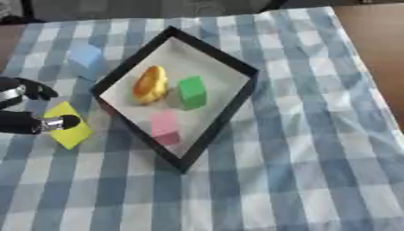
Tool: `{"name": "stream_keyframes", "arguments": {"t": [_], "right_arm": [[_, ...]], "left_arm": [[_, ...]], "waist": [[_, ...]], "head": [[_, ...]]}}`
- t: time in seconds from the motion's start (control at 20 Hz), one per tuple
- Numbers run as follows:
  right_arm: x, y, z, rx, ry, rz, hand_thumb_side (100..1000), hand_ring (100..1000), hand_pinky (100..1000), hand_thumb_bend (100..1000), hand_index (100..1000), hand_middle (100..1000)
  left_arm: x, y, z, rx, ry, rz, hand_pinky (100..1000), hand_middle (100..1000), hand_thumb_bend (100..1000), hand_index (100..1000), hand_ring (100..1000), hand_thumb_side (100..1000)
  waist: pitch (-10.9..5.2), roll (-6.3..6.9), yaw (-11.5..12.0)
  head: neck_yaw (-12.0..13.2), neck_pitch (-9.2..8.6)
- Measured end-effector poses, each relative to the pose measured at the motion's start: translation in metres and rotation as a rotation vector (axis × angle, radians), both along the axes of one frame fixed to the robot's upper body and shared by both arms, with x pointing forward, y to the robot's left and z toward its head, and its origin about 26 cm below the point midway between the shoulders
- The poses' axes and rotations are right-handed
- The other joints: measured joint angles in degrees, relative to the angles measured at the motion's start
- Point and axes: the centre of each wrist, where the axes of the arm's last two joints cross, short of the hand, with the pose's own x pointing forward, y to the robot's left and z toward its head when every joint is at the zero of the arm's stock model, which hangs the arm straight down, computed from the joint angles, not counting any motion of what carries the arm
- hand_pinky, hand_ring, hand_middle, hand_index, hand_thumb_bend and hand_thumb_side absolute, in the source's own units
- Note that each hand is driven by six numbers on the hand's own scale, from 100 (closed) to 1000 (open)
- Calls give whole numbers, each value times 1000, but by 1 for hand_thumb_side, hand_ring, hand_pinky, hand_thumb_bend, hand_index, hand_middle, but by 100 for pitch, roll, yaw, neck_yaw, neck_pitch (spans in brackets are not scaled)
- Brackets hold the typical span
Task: Pick up objects on the table and place them in the box.
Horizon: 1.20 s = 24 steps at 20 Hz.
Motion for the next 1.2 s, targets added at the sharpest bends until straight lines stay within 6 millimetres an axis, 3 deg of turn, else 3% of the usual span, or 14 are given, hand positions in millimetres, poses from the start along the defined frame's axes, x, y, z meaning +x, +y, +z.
{"name": "stream_keyframes", "arguments": {"t": [0.45, 0.75, 1.2], "right_arm": [[0, 2, -2, 4, 12, -6, 748, 819, 868, 100, 797, 615], [0, 2, -3, 2, 18, -10, 752, 819, 868, 100, 796, 614], [-2, 3, -8, 2, 37, -21, 756, 819, 871, 100, 798, 616]], "left_arm": [[7, 0, -9, 43, 41, -10, 944, 810, 639, 897, 888, 714], [9, 0, -11, 60, 46, -19, 900, 779, 613, 886, 851, 695], [0, -4, -1, 14, -51, -31, 931, 751, 553, 886, 838, 628]], "waist": [[27, 16, -21], [32, 38, -20], [67, 38, 35]], "head": [[56, 0], [85, 0], [98, 0]]}}
